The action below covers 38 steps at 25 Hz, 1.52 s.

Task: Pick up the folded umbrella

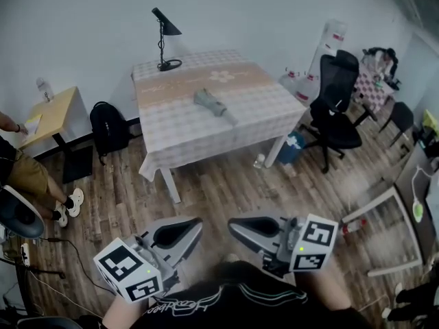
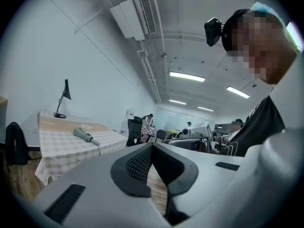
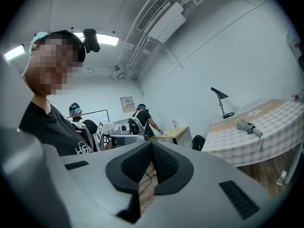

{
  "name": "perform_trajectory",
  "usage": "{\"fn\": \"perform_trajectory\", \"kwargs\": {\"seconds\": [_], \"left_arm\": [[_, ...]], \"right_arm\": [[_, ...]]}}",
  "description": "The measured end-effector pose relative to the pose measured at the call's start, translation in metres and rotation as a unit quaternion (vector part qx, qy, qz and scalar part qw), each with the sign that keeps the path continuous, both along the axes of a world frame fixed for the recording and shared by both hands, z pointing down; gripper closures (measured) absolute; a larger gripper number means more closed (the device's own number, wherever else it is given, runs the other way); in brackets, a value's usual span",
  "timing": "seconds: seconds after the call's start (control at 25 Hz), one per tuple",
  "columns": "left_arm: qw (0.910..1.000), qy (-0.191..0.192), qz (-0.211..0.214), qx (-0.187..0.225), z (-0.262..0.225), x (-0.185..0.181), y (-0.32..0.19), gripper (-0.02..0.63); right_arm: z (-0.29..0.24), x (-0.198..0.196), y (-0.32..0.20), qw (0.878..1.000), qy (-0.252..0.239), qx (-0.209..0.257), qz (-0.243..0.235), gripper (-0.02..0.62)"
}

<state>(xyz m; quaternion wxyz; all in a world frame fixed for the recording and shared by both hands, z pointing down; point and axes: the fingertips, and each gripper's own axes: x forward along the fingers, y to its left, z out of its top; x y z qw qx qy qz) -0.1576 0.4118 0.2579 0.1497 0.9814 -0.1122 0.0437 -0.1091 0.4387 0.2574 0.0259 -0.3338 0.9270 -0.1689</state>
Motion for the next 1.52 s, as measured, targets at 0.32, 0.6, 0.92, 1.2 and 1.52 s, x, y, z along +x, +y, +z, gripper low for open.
{"fn": "perform_trajectory", "kwargs": {"seconds": [0.32,0.6,0.92,1.2,1.52], "left_arm": [[0.9991,-0.030,-0.001,-0.029,0.028,0.032,-0.028,0.609],[0.9968,-0.050,-0.017,-0.059,0.047,0.071,-0.091,0.609],[0.9930,-0.064,-0.032,-0.094,0.077,0.146,-0.185,0.609],[0.9923,-0.072,-0.038,-0.093,0.077,0.199,-0.245,0.609],[0.9918,-0.074,-0.048,-0.092,0.077,0.213,-0.286,0.609]], "right_arm": [[0.022,0.036,-0.030,0.999,-0.025,-0.028,0.008,0.584],[0.039,0.079,-0.094,0.997,-0.049,-0.055,0.010,0.584],[0.067,0.156,-0.182,0.995,-0.056,-0.083,0.022,0.583],[0.071,0.203,-0.239,0.996,-0.039,-0.082,0.020,0.583],[0.077,0.216,-0.278,0.996,-0.030,-0.086,0.012,0.583]]}}
